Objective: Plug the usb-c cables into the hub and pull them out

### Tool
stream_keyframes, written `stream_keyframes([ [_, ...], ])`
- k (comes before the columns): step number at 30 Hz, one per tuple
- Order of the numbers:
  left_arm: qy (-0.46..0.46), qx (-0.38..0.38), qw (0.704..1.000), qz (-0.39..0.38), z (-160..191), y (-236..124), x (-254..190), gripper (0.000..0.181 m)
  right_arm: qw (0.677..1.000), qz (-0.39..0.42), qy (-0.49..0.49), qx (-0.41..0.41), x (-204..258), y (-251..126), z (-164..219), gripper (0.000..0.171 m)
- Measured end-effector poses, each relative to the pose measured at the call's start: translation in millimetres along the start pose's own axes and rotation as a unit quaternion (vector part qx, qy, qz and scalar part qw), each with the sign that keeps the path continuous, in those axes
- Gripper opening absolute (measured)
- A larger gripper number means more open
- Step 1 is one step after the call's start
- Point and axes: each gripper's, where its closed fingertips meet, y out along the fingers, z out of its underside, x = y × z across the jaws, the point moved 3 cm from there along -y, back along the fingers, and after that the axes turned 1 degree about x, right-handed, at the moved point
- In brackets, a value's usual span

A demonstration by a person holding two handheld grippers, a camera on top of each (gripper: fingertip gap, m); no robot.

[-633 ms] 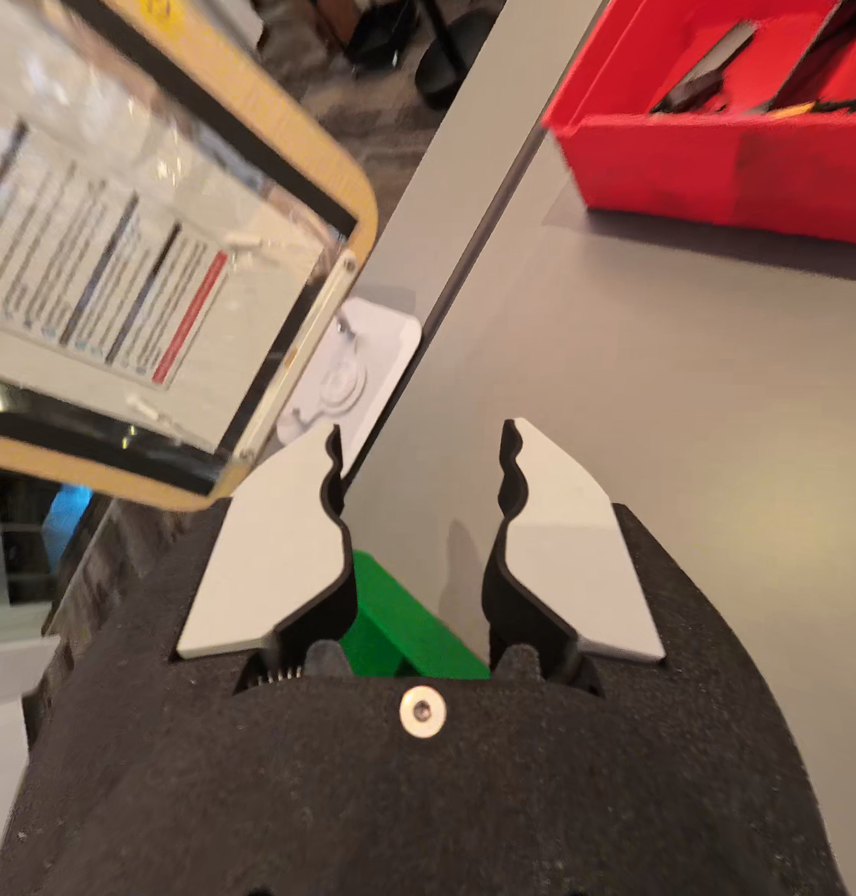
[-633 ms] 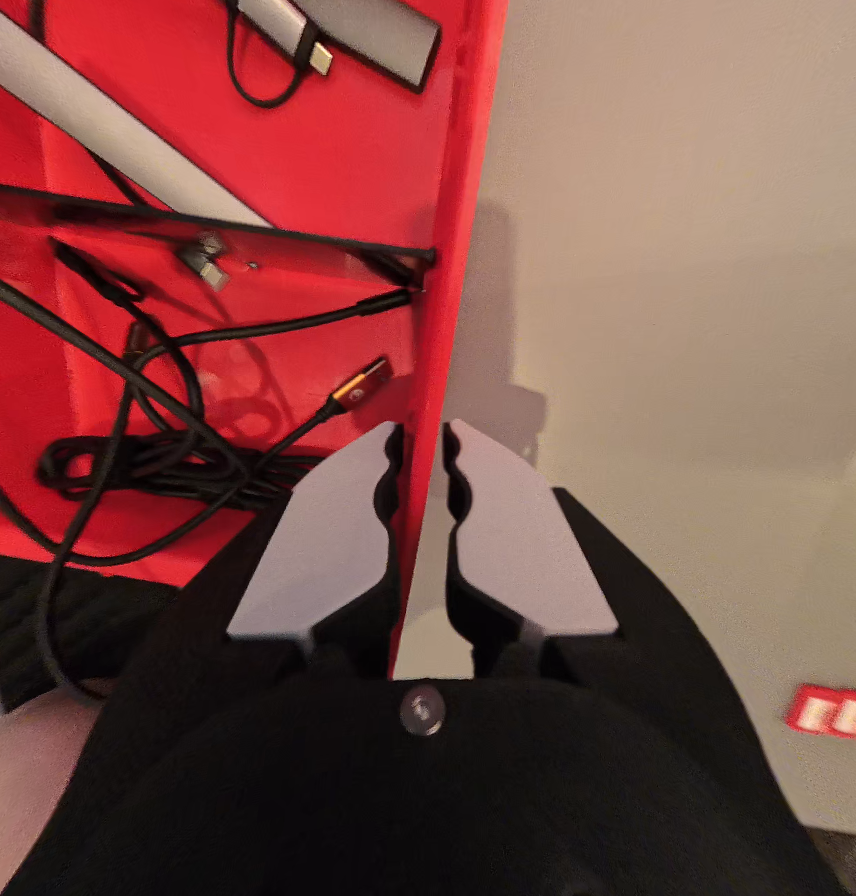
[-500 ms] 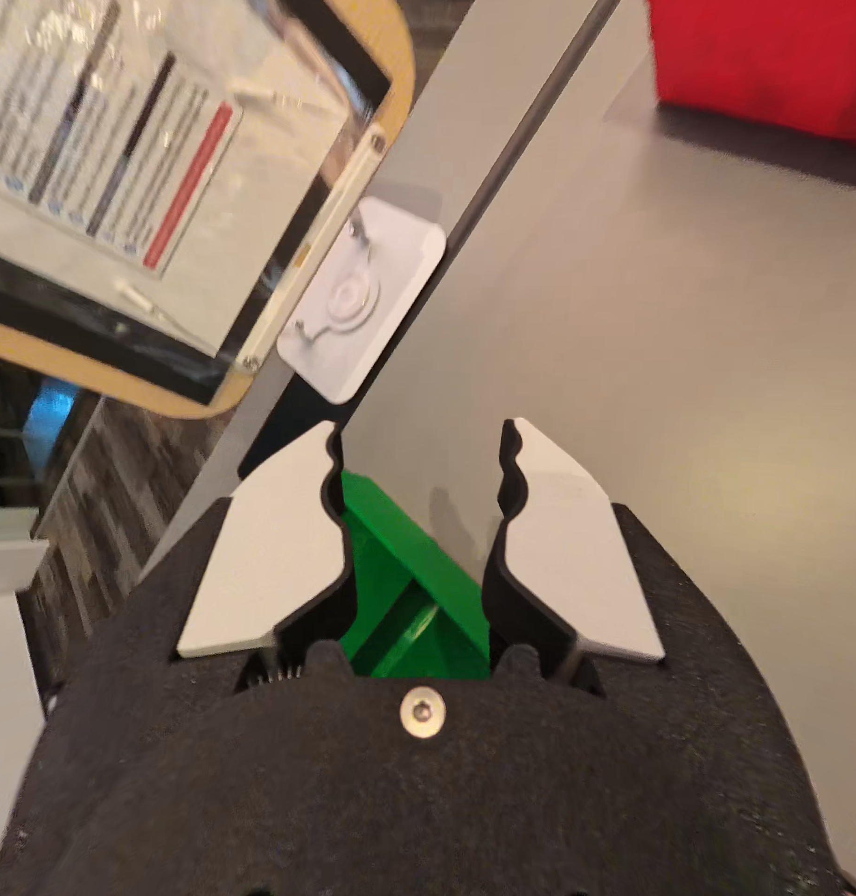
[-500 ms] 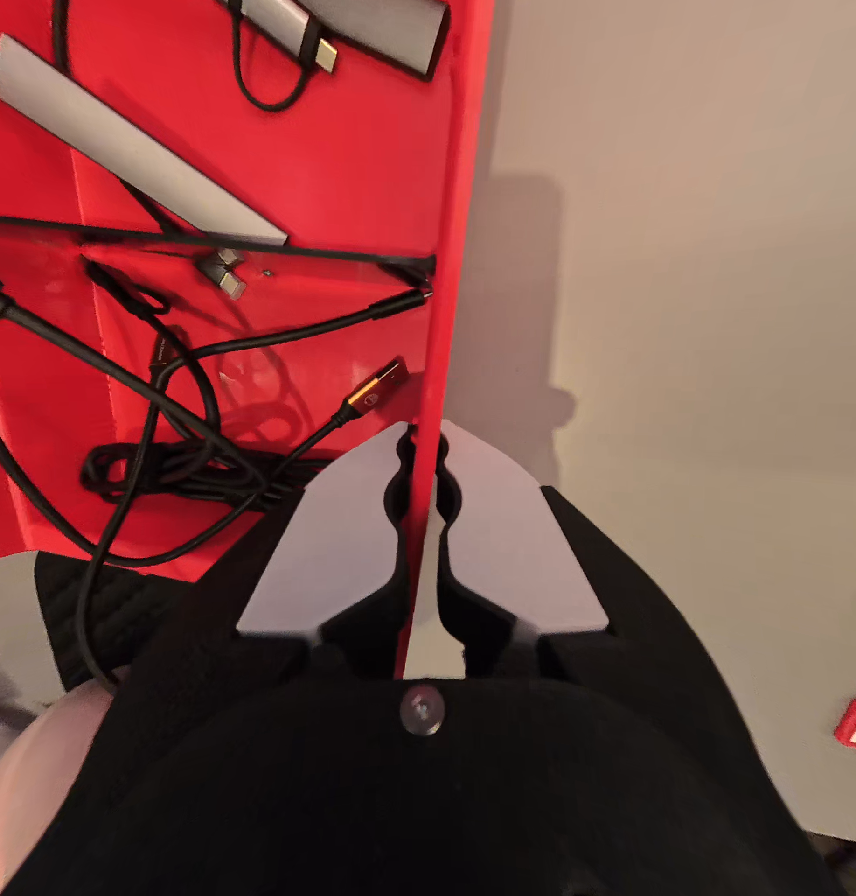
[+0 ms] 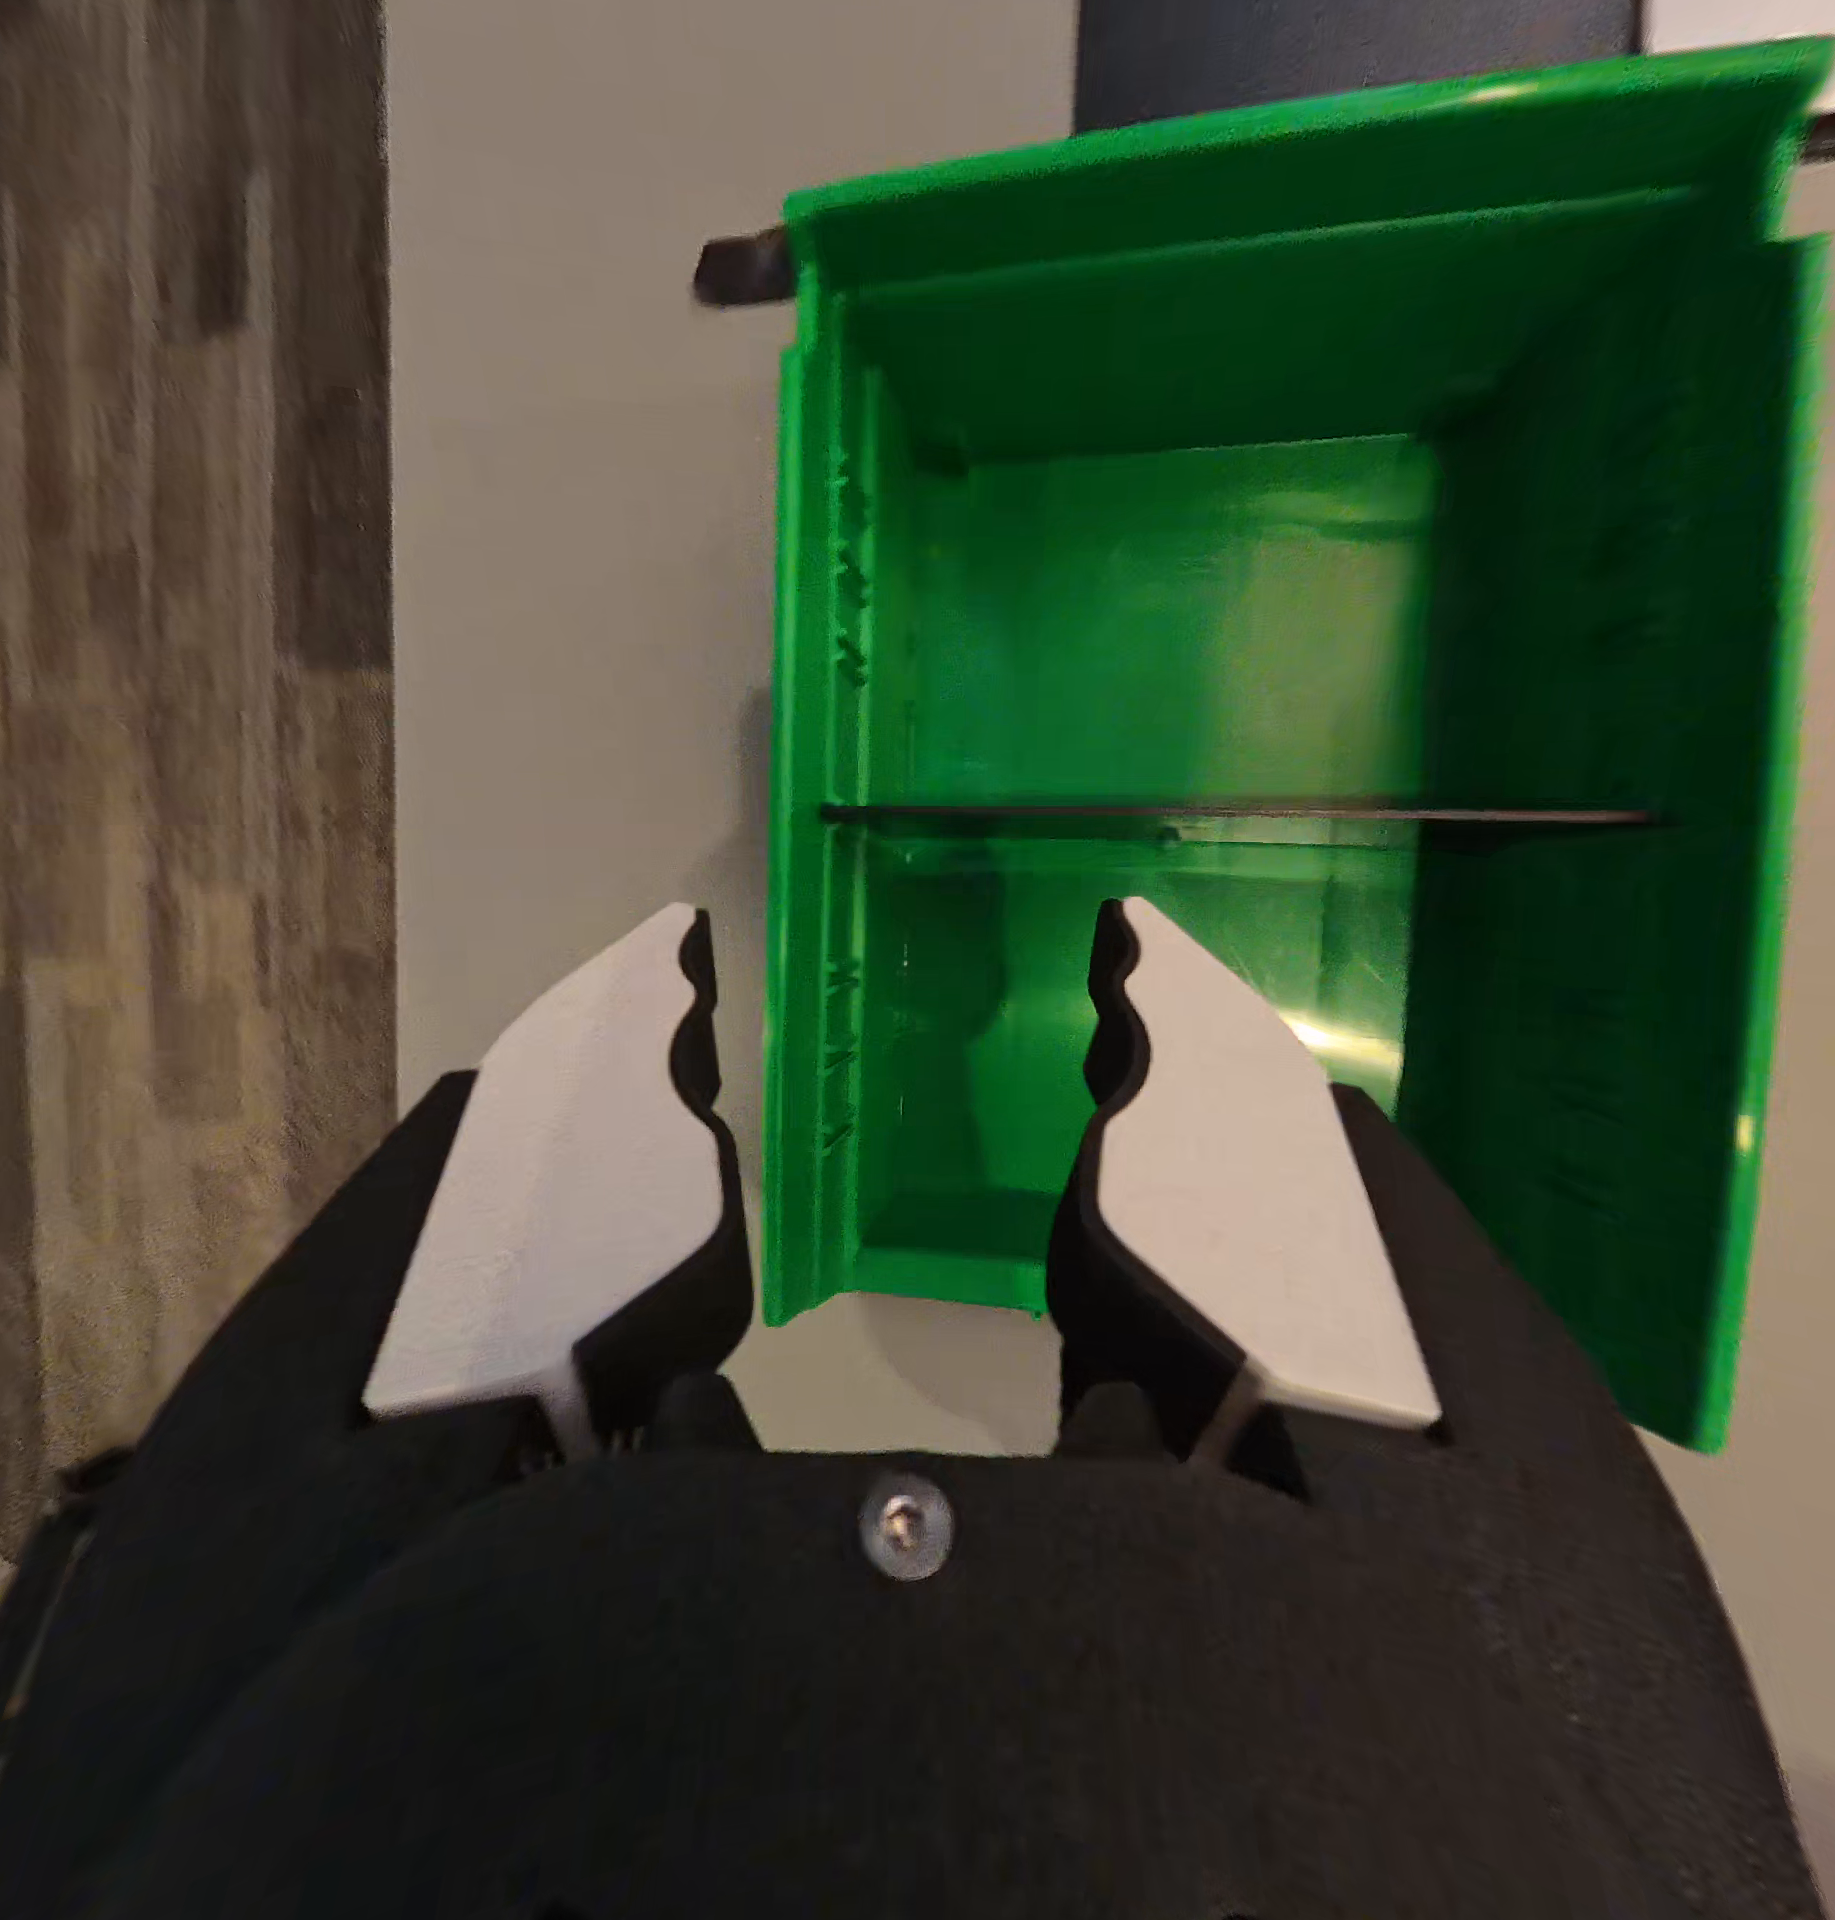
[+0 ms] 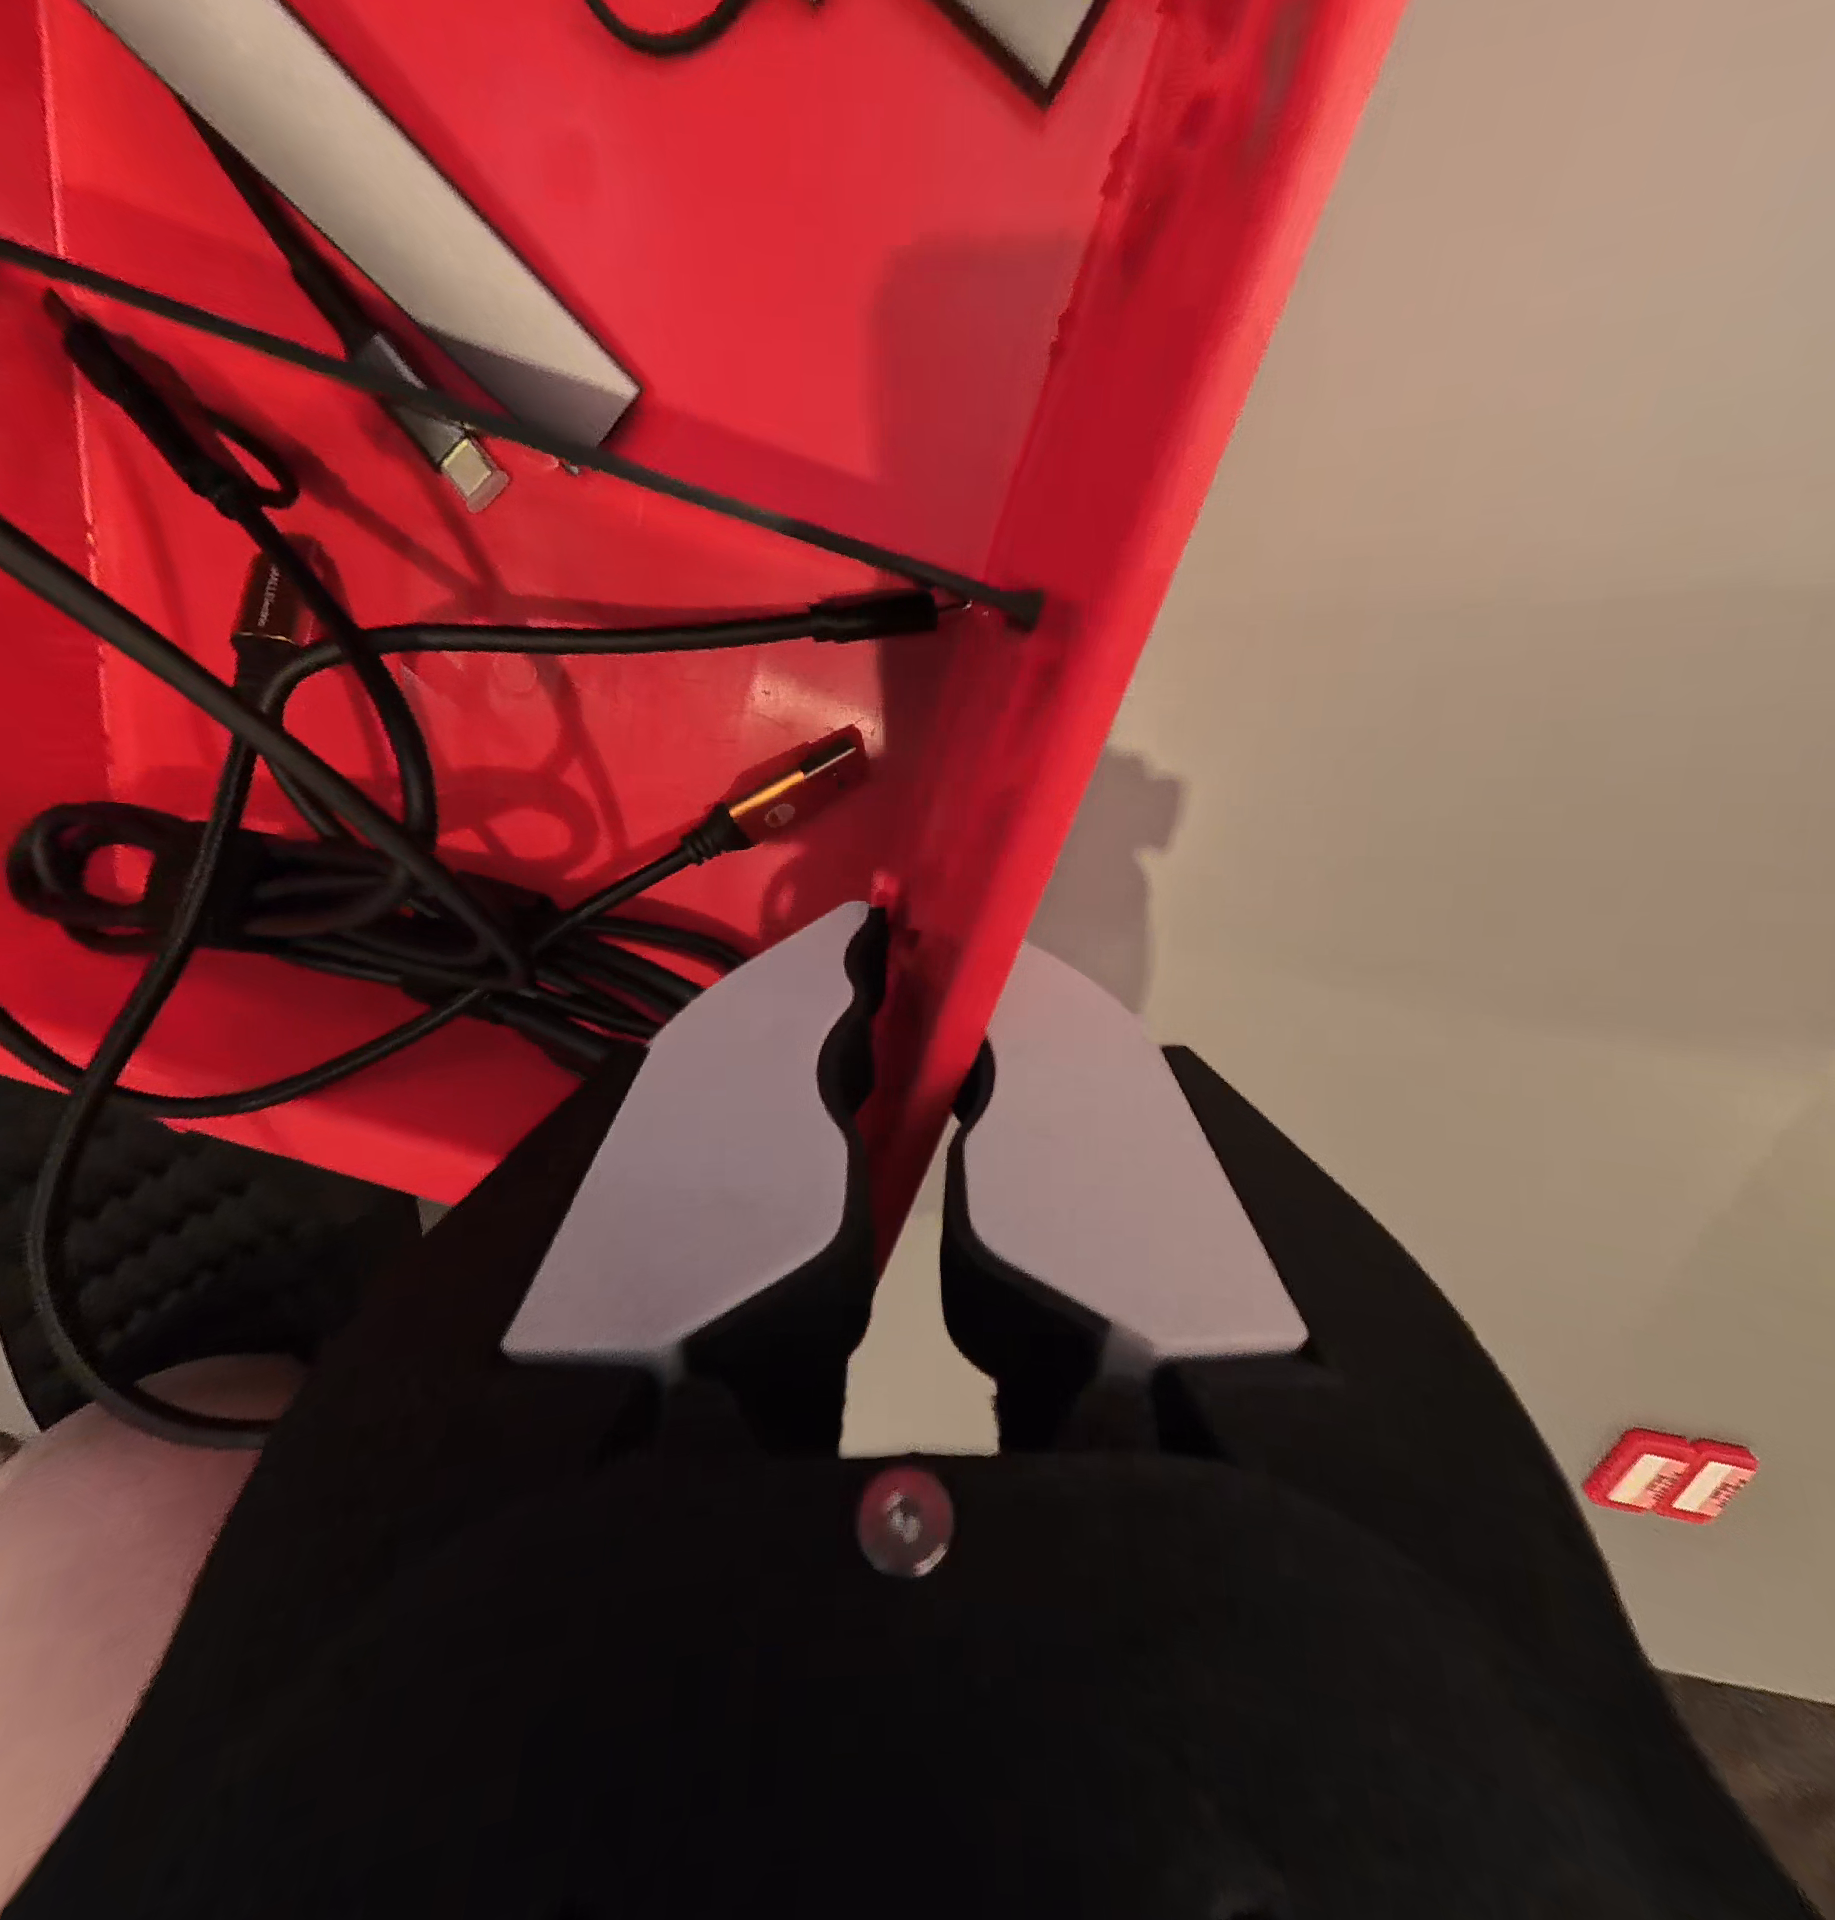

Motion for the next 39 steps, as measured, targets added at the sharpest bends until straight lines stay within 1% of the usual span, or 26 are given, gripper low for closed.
stream_keyframes([
  [1,-0.017,0.006,1.0,-0.001,2.5,4.8,7.3,0.07,1.0,0.002,-0.004,0.004,1.3,0.4,-0.3,0.01],
  [5,-0.06,0.026,0.998,-0.008,13.4,19.0,31.3,0.069,1.0,0.003,-0.016,0.011,7.2,0.6,0.0,0.014],
  [8,-0.076,0.066,0.995,0.014,28.0,35.0,38.1,0.065,1.0,0.0,-0.017,0.016,10.3,0.7,0.7,0.015],
  [10,-0.072,0.093,0.993,0.033,35.9,47.6,37.4,0.062,1.0,0.0,-0.016,0.02,10.4,1.3,0.5,0.015],
  [13,-0.06,0.139,0.987,0.051,48.0,63.5,35.0,0.066,1.0,-0.002,-0.016,0.022,10.2,2.7,-0.2,0.015],
  [15,-0.059,0.153,0.984,0.066,50.3,72.2,32.8,0.066,1.0,-0.002,-0.013,0.025,10.4,3.7,-0.2,0.014],
  [18,-0.062,0.18,0.977,0.098,54.7,82.5,25.5,0.056,0.999,-0.001,-0.008,0.032,12.0,4.0,-0.4,0.014],
  [19,-0.059,0.19,0.974,0.107,56.7,85.4,22.7,0.049,0.999,-0.002,-0.006,0.036,13.2,4.2,-0.5,0.014],
  [20,-0.056,0.2,0.971,0.119,58.7,88.0,18.7,0.029,0.999,-0.004,-0.003,0.041,14.6,4.4,-0.4,0.014],
  [21,-0.052,0.21,0.969,0.119,60.3,90.1,17.6,0.021,0.999,-0.005,0.003,0.049,16.5,4.5,-0.4,0.014],
  [22,-0.049,0.218,0.968,0.114,61.4,90.7,18.0,0.01,0.998,-0.008,0.009,0.057,18.9,4.7,-0.6,0.013],
  [23,-0.049,0.223,0.966,0.12,61.8,90.4,15.5,0.005,0.998,-0.011,0.015,0.067,22.2,4.9,-1.1,0.013],
  [25,-0.031,0.232,0.962,0.141,61.7,88.8,5.2,0.004,0.996,-0.023,0.014,0.082,31.7,5.7,-2.9,0.015],
  [28,0.029,0.252,0.956,0.15,63.4,83.4,-15.1,0.007,0.994,-0.031,0.0,0.1,46.2,6.9,-8.1,0.017],
  [30,0.044,0.271,0.946,0.172,63.9,78.5,-33.1,0.01,0.993,-0.033,-0.008,0.115,56.2,8.2,-13.0,0.016],
  [32,0.06,0.289,0.939,0.175,63.2,75.4,-45.7,0.012,0.991,-0.038,-0.02,0.126,67.8,9.8,-19.4,0.015],
  [35,0.087,0.3,0.935,0.169,59.6,74.2,-59.5,0.009,0.988,-0.041,-0.04,0.141,88.0,12.6,-30.1,0.015],
  [39,0.109,0.314,0.924,0.188,58.5,69.7,-80.4,0.006,0.983,-0.043,-0.067,0.164,118.1,16.0,-41.8,0.02],
])
